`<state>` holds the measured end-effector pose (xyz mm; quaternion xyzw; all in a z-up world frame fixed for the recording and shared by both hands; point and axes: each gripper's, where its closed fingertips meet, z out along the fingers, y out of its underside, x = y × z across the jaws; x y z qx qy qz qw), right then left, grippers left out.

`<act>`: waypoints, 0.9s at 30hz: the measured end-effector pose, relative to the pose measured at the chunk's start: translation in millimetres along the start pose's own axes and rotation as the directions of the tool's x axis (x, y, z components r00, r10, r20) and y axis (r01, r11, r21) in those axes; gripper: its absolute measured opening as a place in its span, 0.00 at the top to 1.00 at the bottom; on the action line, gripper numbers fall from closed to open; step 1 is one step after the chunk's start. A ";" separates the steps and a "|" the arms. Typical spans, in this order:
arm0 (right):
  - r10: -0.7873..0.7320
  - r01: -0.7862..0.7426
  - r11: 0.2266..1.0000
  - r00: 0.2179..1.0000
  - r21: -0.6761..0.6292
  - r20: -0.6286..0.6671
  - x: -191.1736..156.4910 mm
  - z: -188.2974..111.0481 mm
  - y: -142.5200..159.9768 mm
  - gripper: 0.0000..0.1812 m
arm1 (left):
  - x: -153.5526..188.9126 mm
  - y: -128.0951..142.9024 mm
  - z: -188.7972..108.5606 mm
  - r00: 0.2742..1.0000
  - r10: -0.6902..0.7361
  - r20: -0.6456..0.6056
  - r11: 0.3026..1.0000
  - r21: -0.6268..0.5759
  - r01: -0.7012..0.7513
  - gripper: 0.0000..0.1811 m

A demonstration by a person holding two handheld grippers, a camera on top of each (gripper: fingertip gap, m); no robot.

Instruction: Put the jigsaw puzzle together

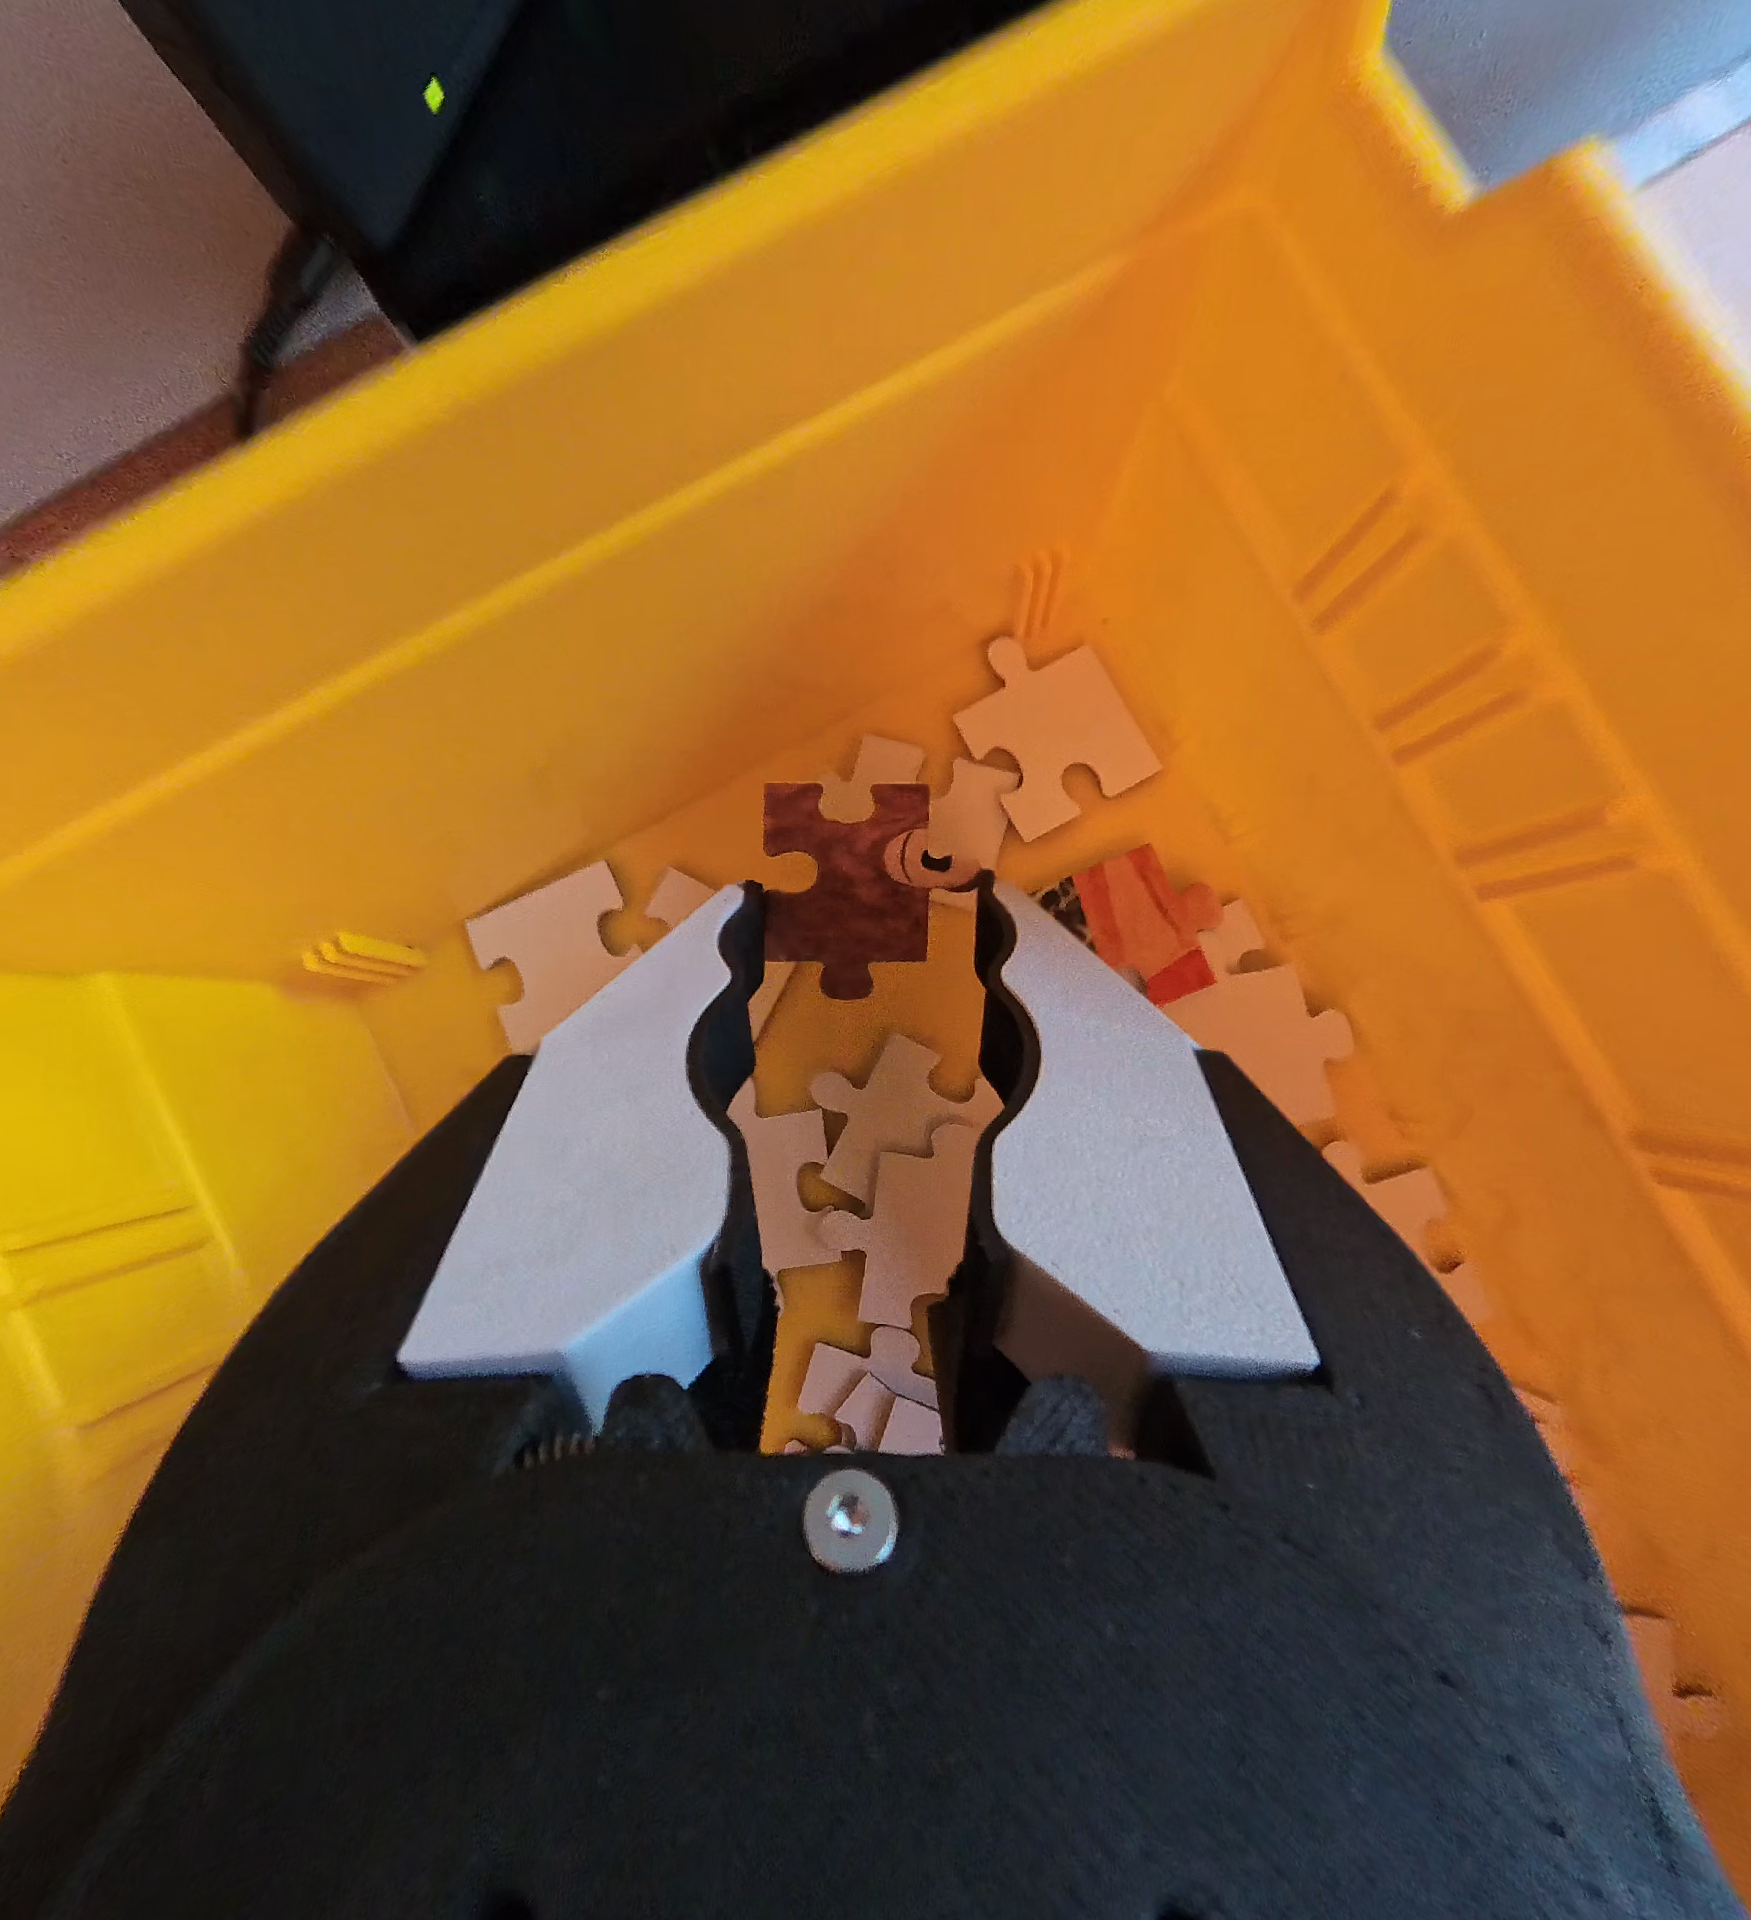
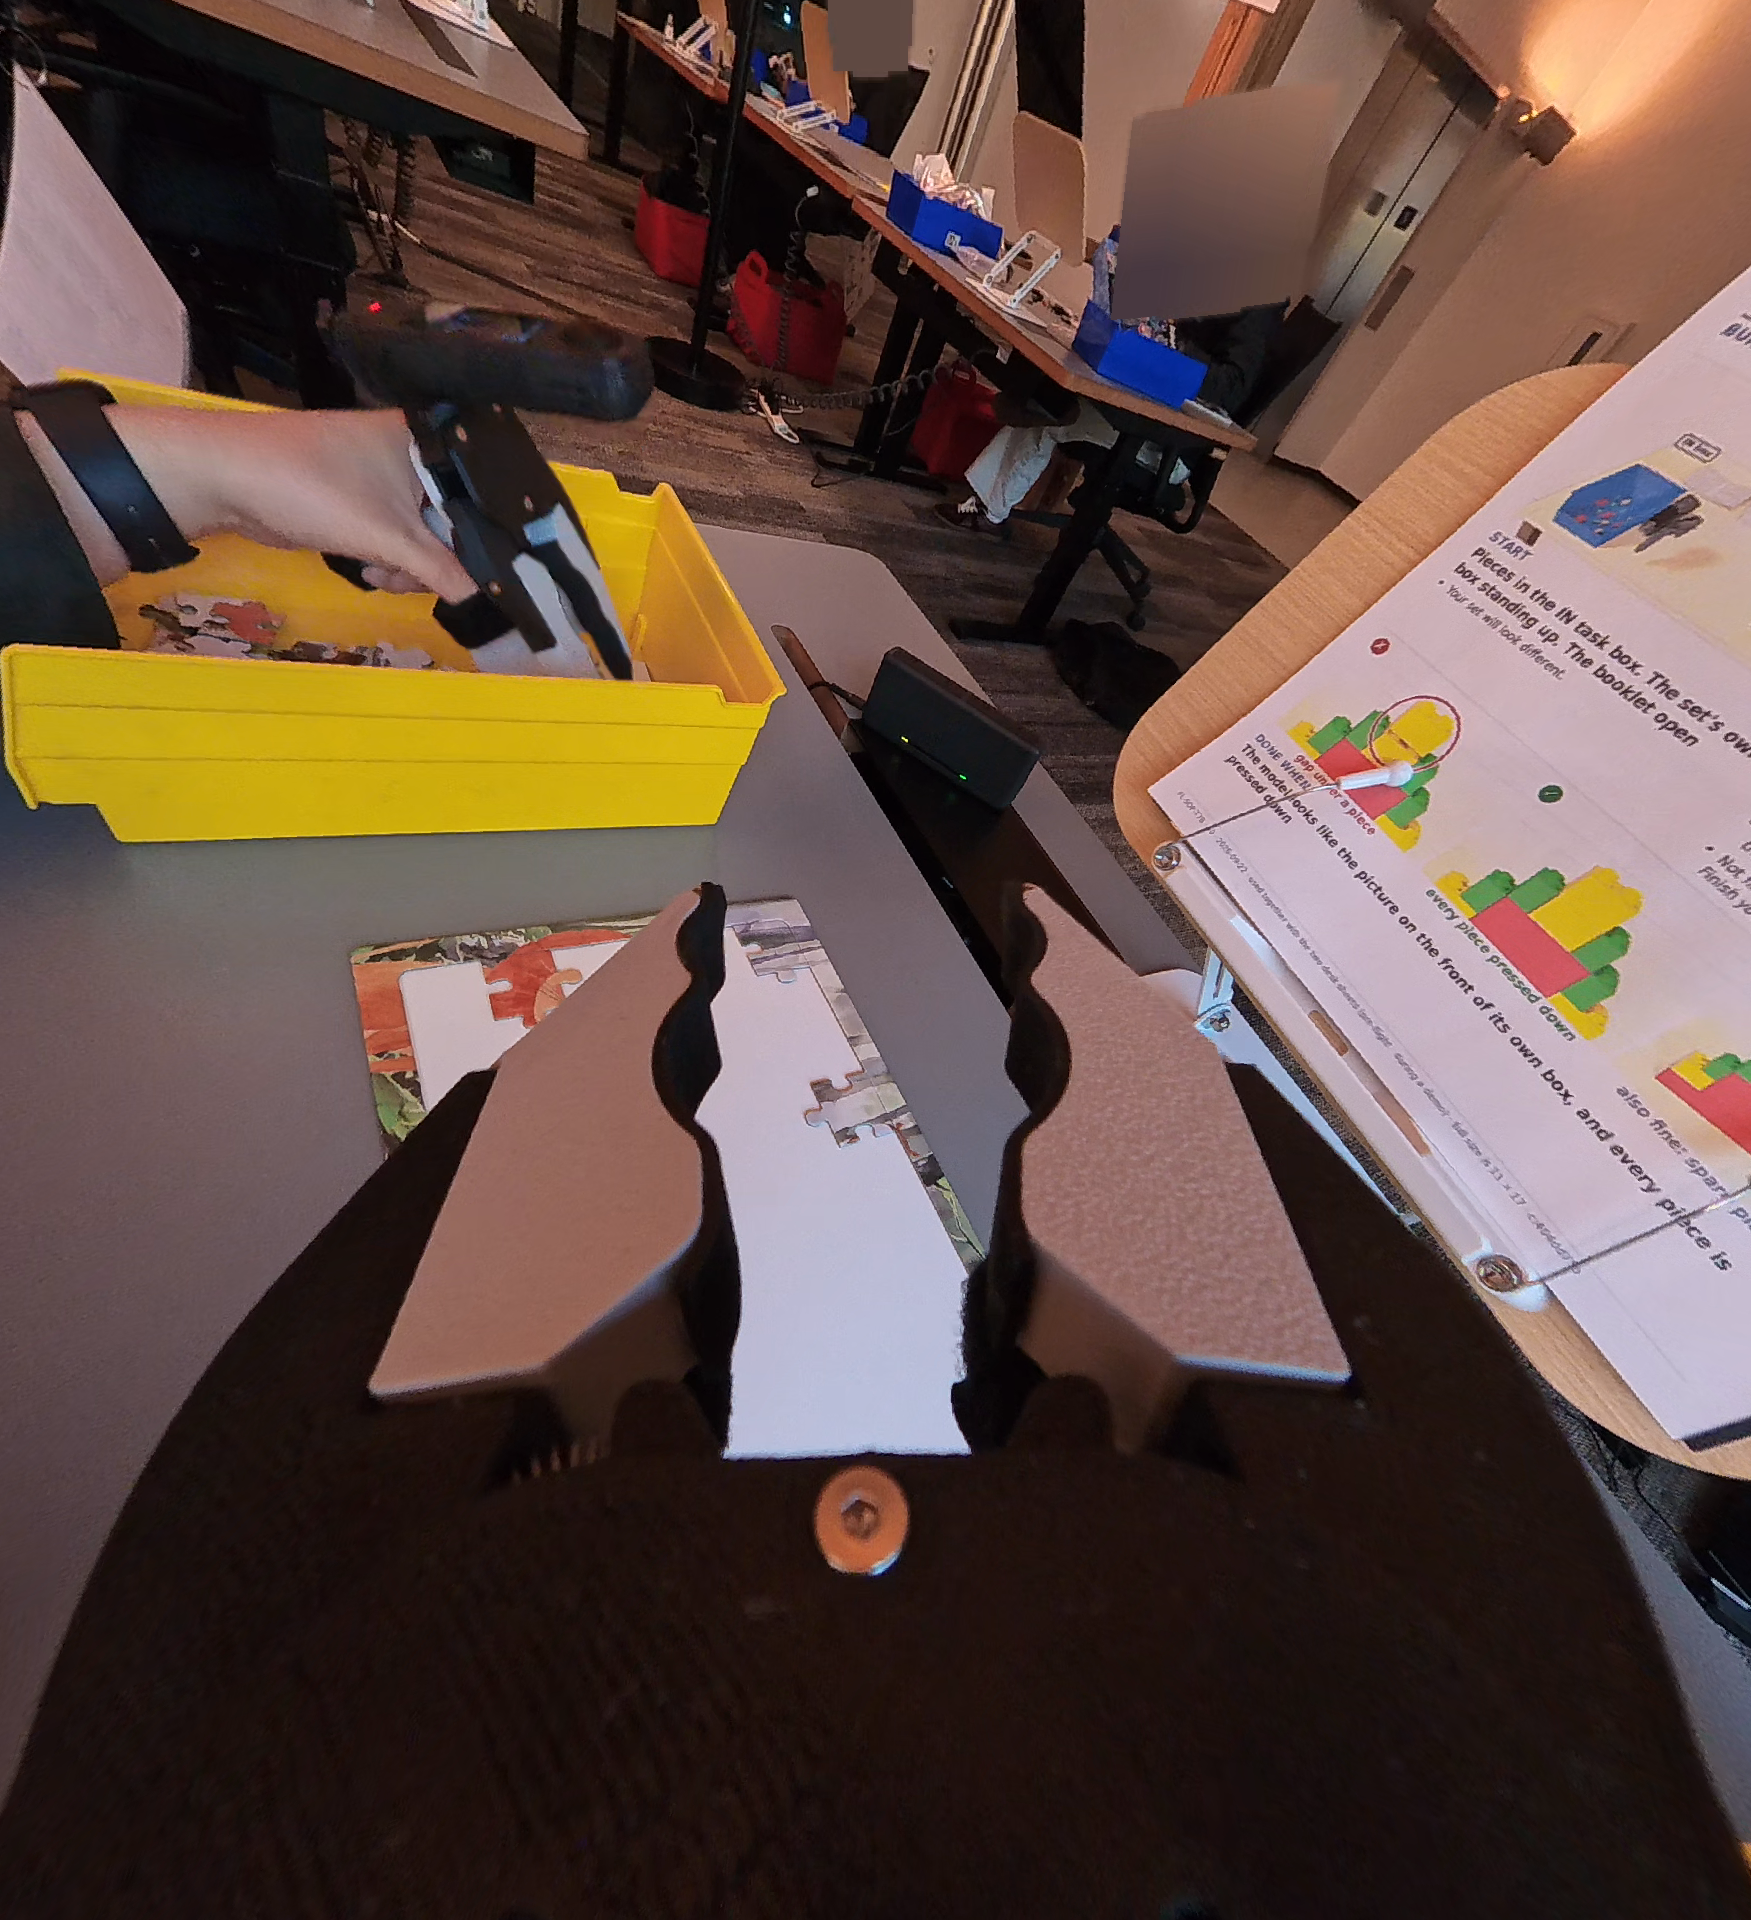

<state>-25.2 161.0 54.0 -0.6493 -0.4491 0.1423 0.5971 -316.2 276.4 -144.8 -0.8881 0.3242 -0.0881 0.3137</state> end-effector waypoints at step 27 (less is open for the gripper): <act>0.731 -0.898 0.423 0.419 0.125 0.538 -55.6 46.5 -55.1 1.00 | 227.9 -158.5 -153.2 0.845 0.484 0.226 0.701 0.477 -0.529 0.76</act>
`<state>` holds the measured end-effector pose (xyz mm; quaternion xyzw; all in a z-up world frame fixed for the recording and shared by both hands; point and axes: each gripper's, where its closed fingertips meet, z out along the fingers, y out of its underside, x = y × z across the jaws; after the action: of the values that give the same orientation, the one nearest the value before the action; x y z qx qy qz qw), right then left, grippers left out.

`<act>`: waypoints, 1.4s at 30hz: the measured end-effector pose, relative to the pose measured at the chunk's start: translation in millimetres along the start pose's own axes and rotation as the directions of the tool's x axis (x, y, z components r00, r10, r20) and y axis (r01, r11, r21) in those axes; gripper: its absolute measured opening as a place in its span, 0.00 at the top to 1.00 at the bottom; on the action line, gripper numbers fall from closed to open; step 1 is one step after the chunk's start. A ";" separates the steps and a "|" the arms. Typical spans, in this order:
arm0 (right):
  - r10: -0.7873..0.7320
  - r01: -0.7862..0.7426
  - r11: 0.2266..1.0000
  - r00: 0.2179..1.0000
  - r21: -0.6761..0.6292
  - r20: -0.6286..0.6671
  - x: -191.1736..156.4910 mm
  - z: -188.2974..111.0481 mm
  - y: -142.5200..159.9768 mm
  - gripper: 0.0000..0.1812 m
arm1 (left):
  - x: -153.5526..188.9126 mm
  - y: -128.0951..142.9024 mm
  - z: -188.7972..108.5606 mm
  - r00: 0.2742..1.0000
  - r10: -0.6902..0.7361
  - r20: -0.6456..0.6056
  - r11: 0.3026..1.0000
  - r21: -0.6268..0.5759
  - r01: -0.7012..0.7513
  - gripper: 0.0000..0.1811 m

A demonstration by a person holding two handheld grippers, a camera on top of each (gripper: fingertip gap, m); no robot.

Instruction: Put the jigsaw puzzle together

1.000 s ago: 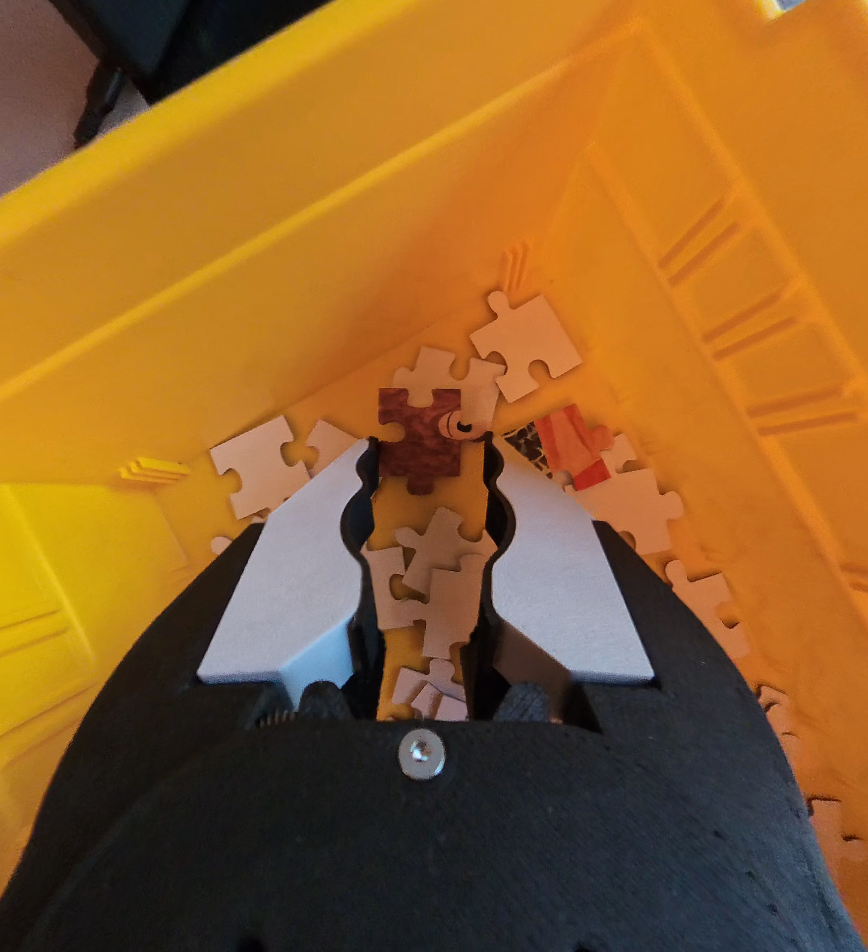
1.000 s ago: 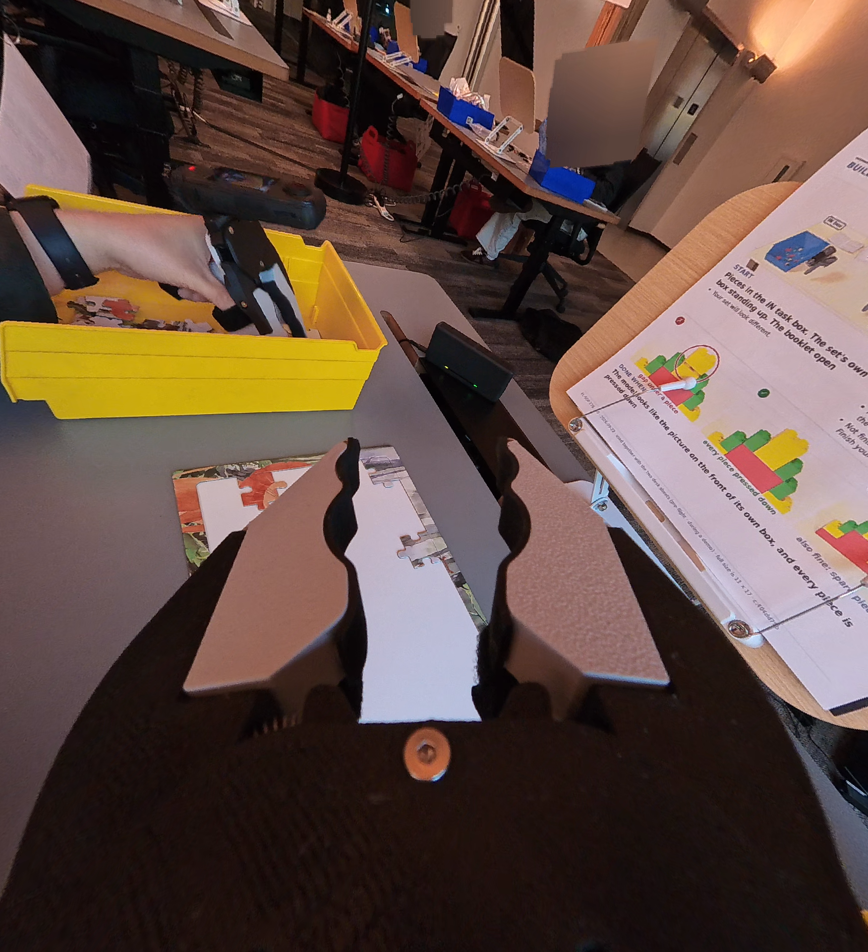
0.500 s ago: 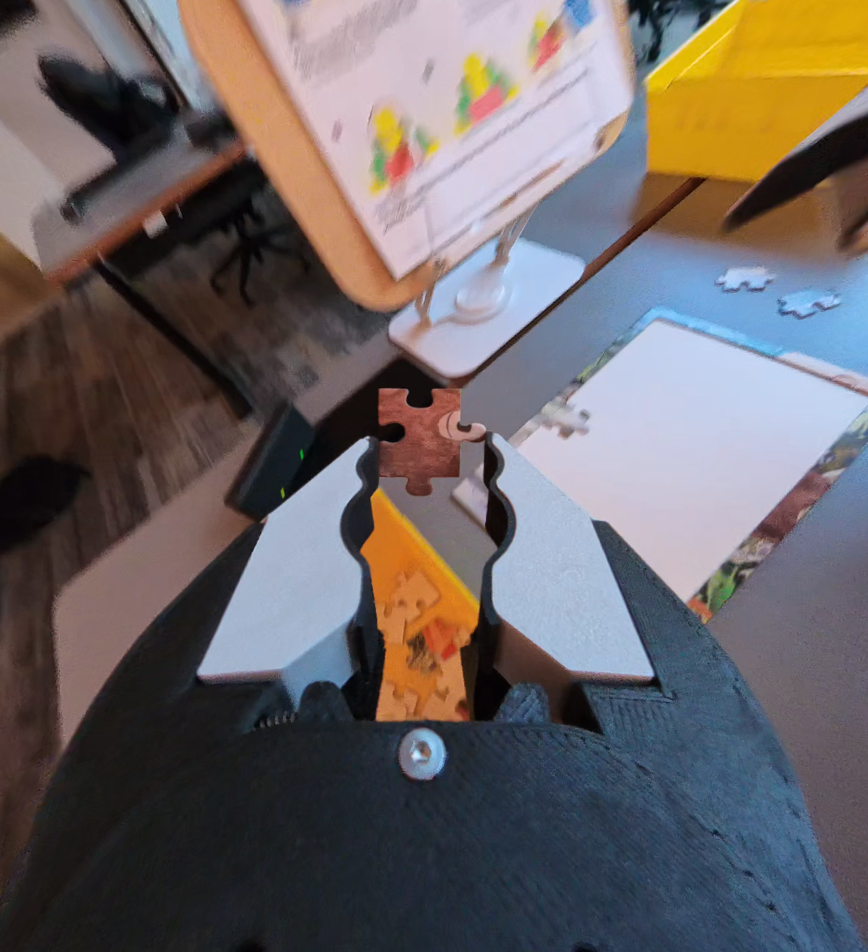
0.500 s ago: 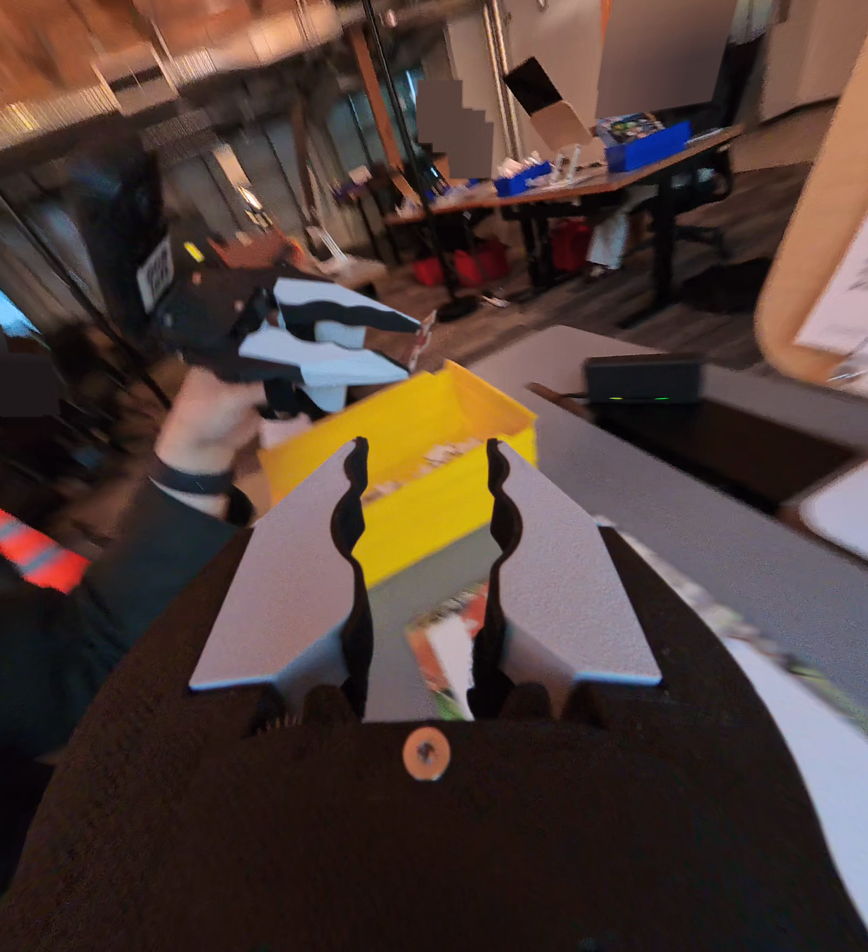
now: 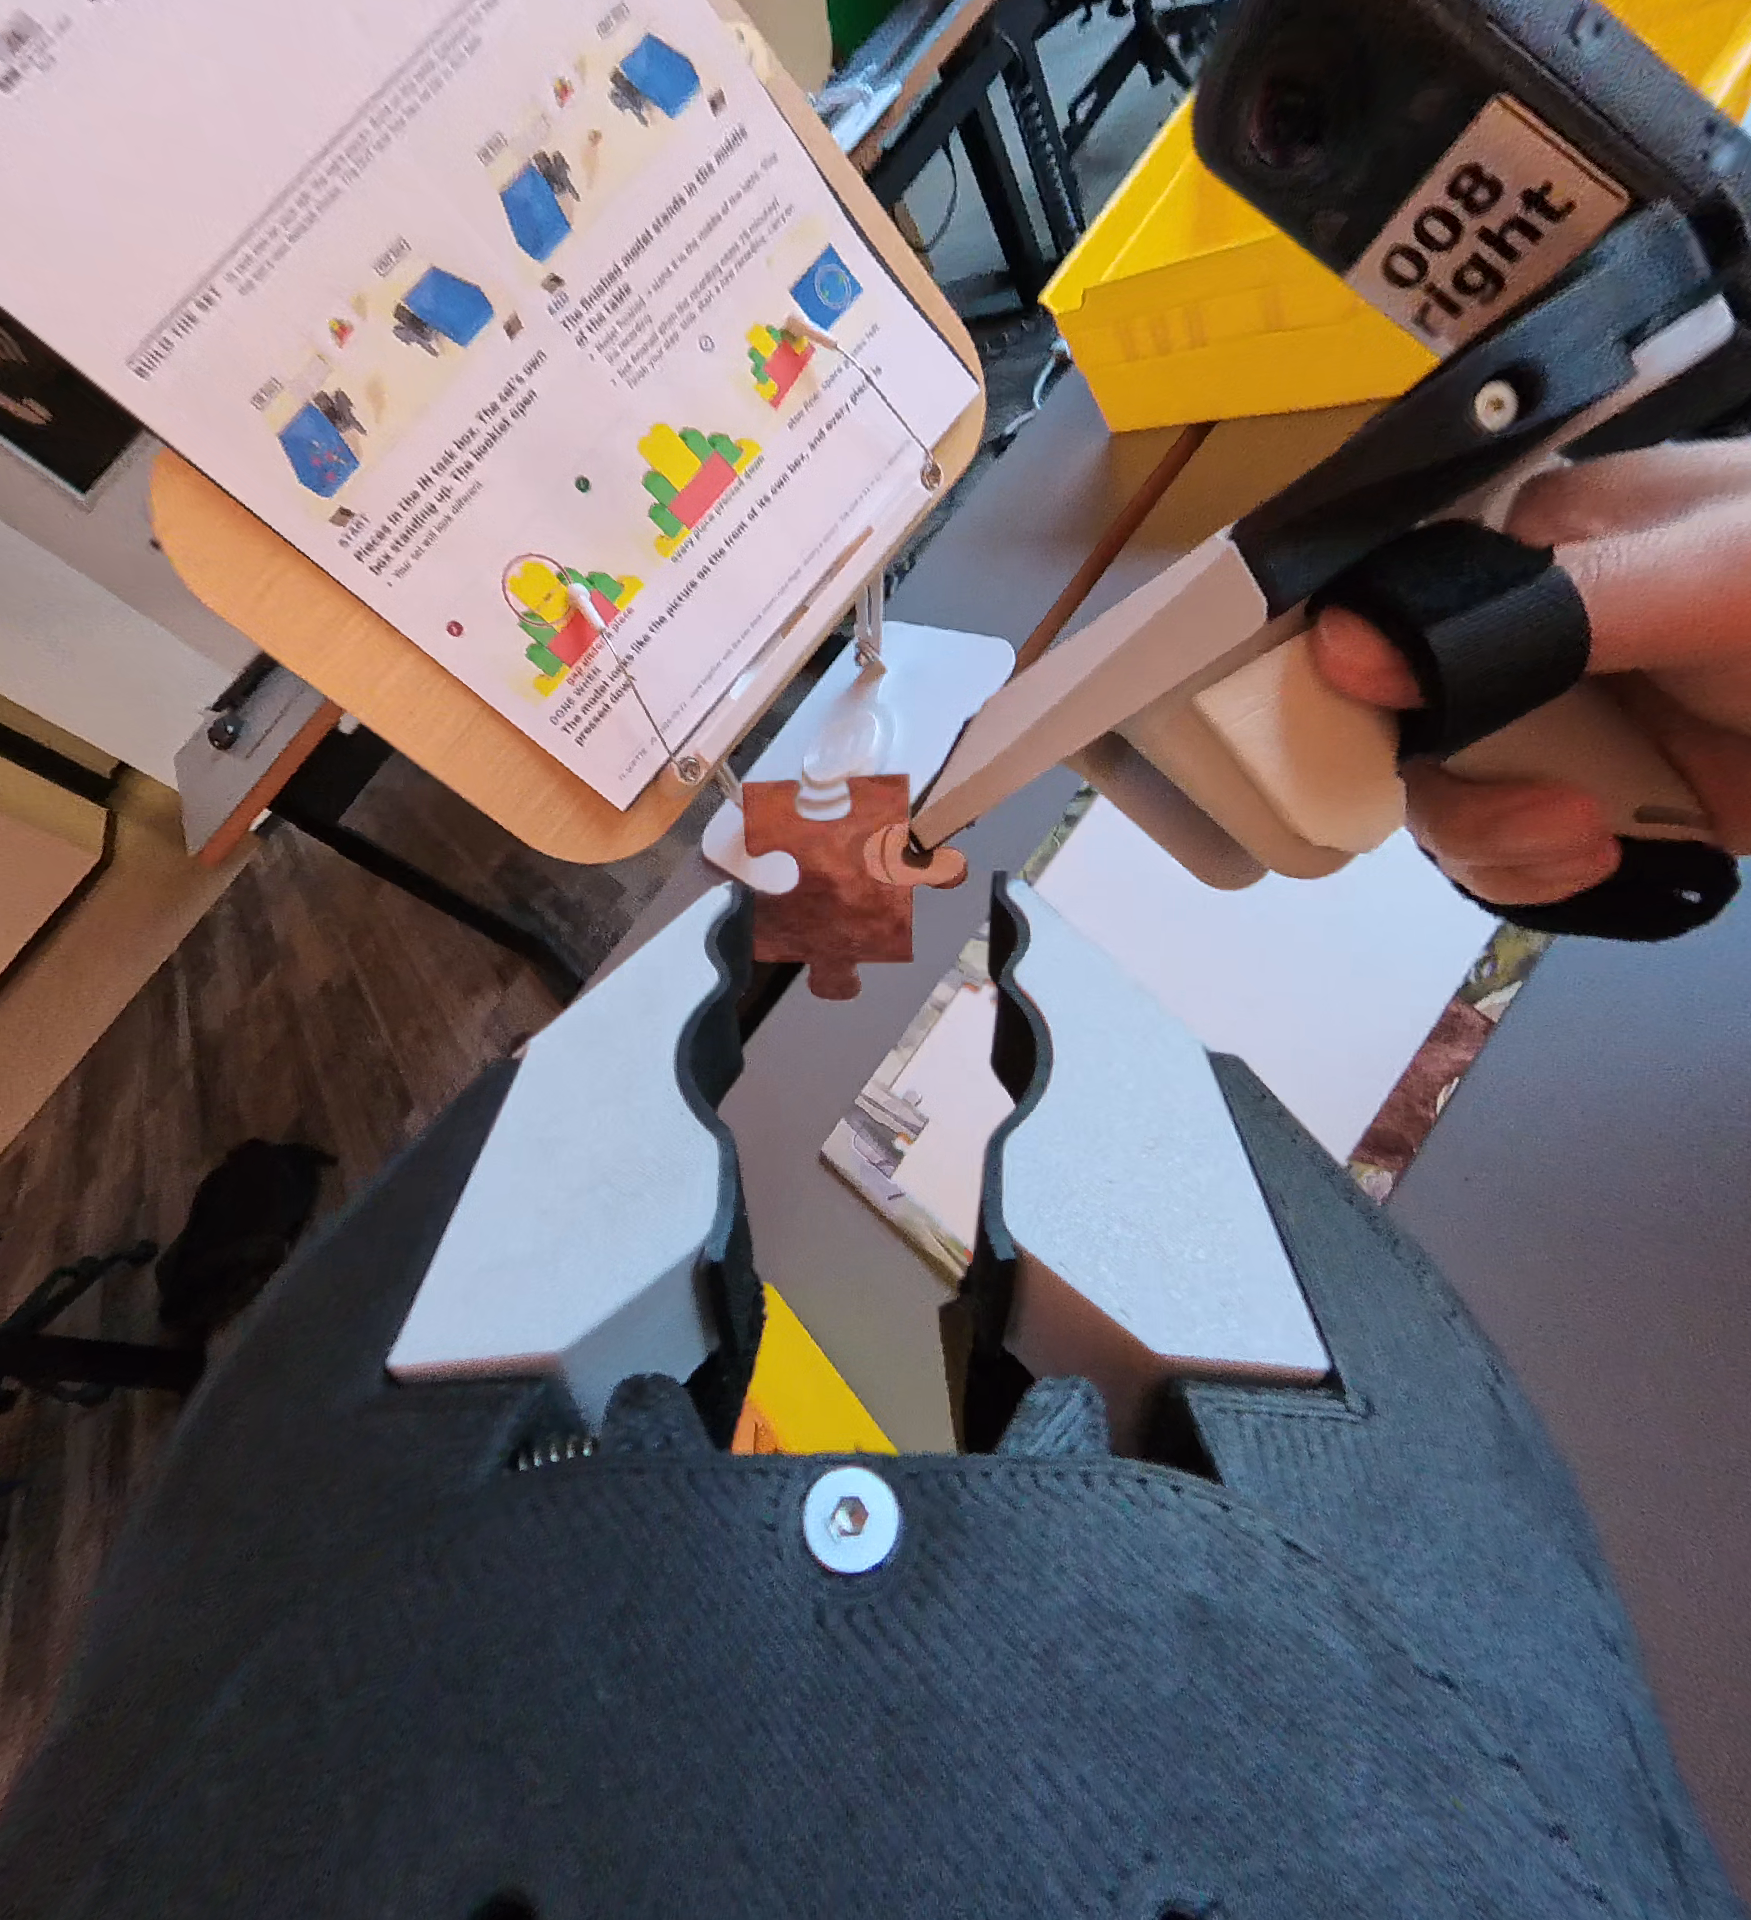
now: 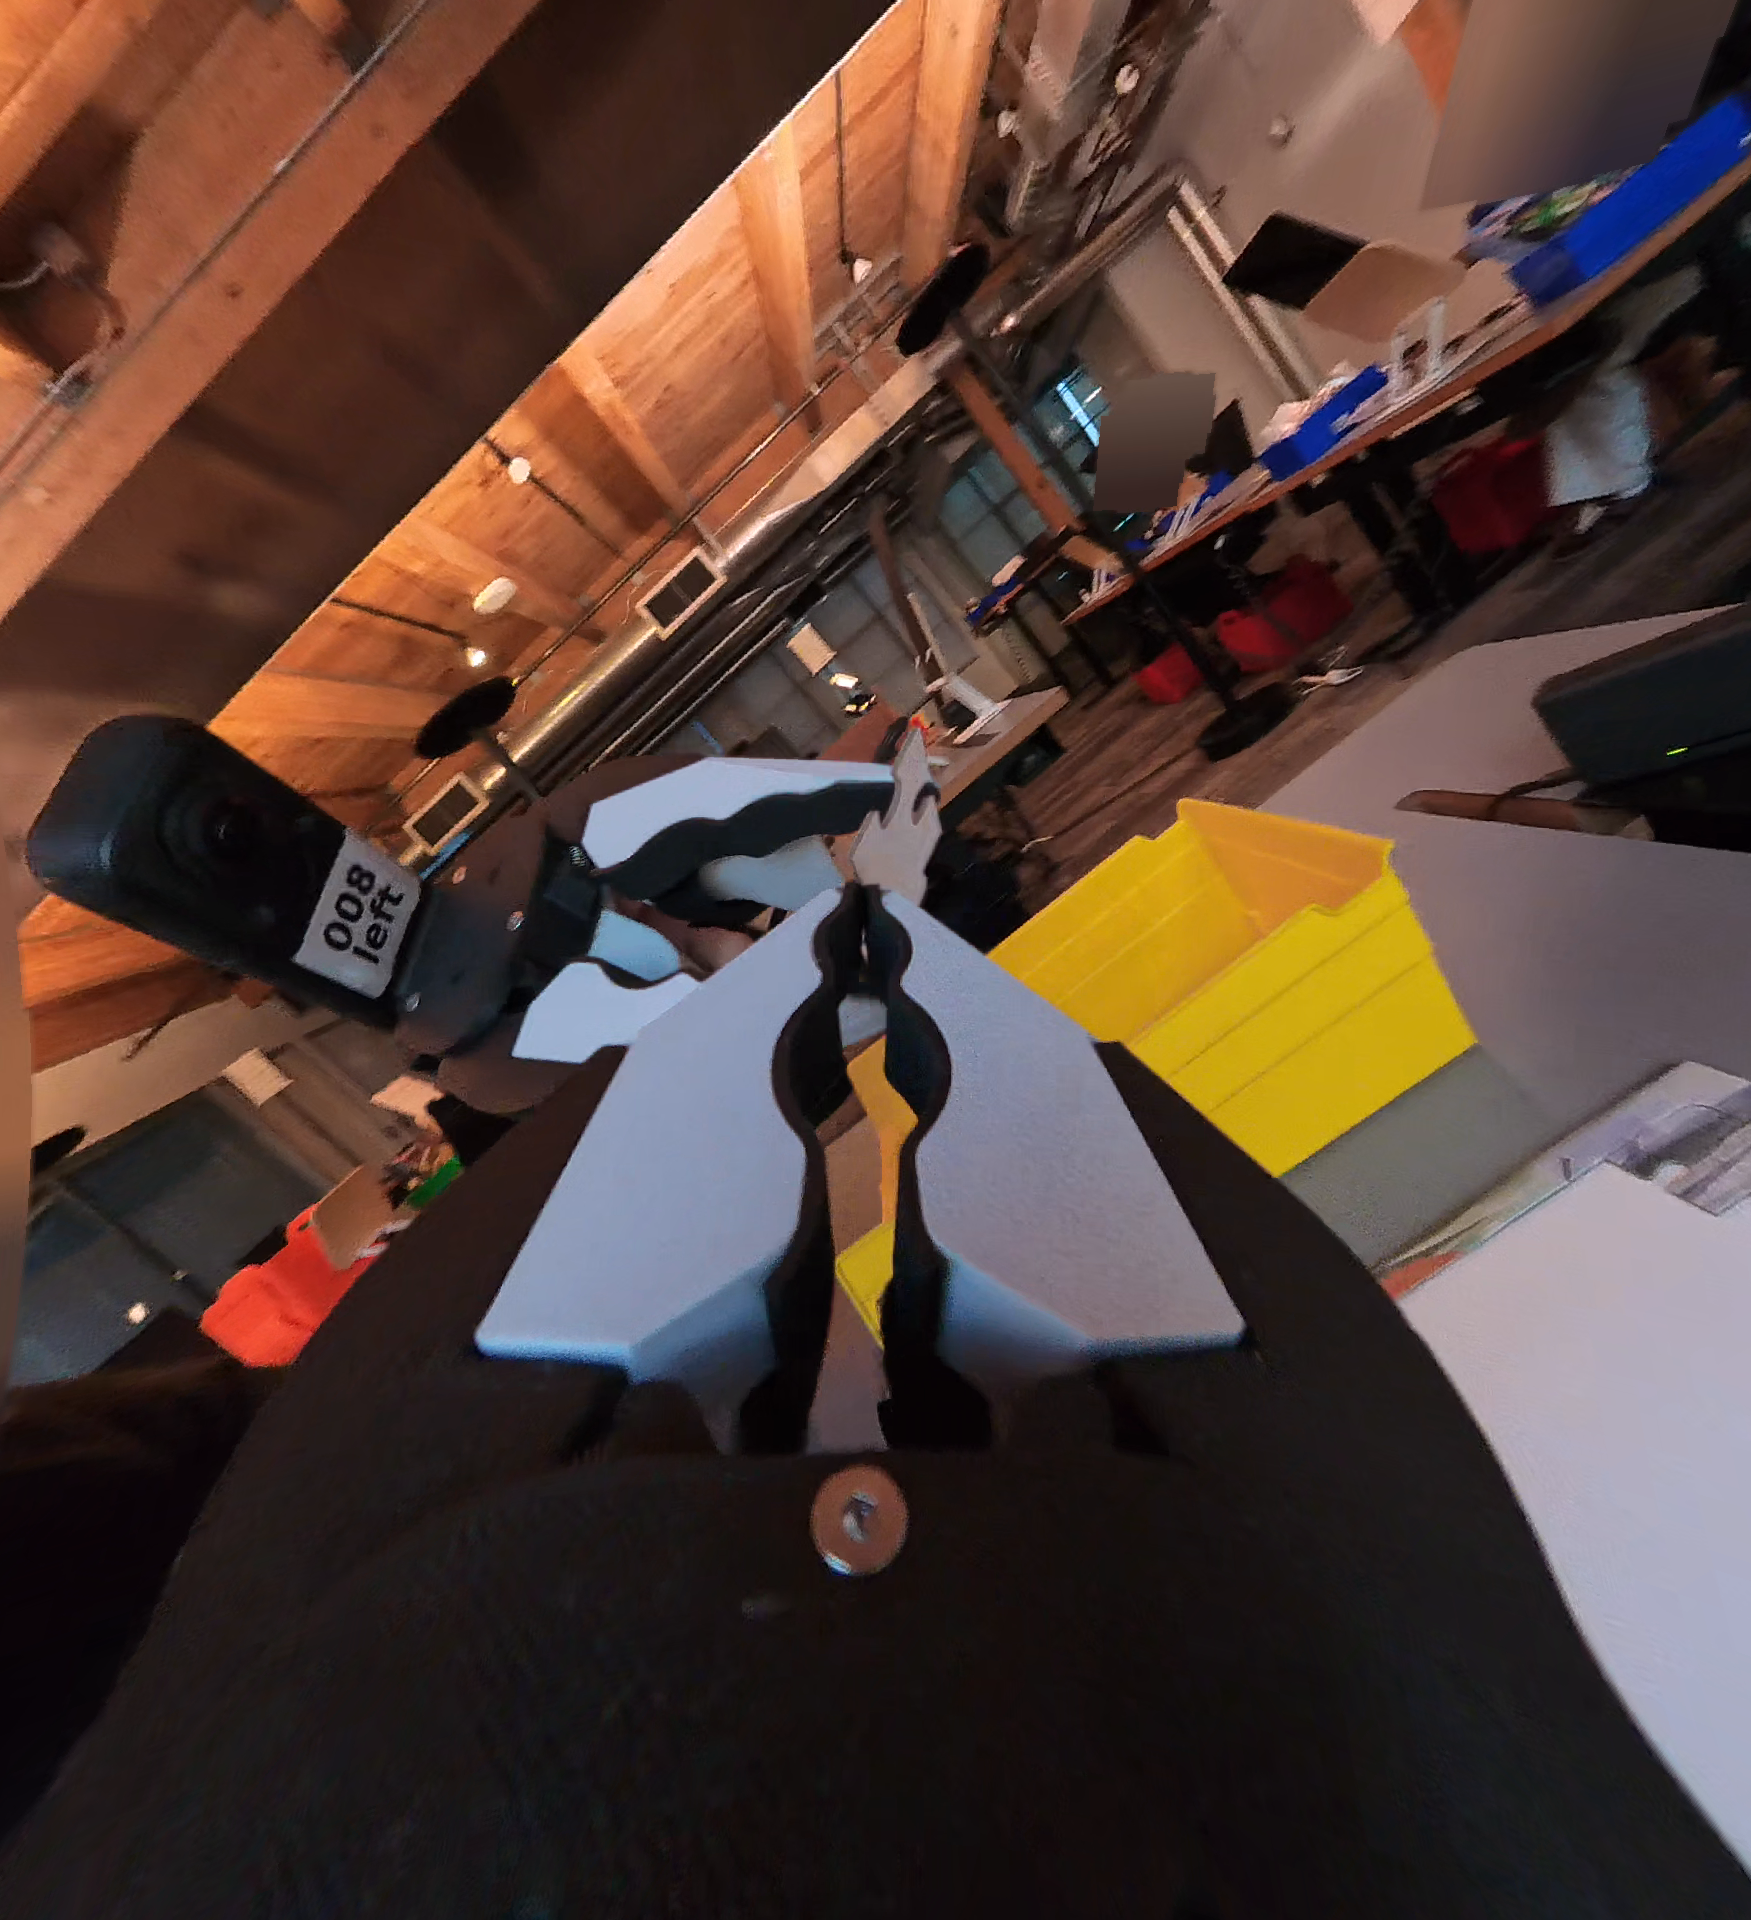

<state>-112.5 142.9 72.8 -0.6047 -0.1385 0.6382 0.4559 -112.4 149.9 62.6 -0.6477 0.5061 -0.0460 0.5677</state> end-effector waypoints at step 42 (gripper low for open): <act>-0.630 0.412 0.284 0.761 -0.866 0.155 110.1 -12.9 213.1 0.80 | -36.3 32.8 -35.3 0.930 -0.296 -0.218 0.953 -0.004 0.303 0.74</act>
<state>-173.0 104.2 -156.4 -0.7322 -0.5780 0.2219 0.2839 -172.0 156.4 68.0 -0.7000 0.4595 -0.2097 0.5049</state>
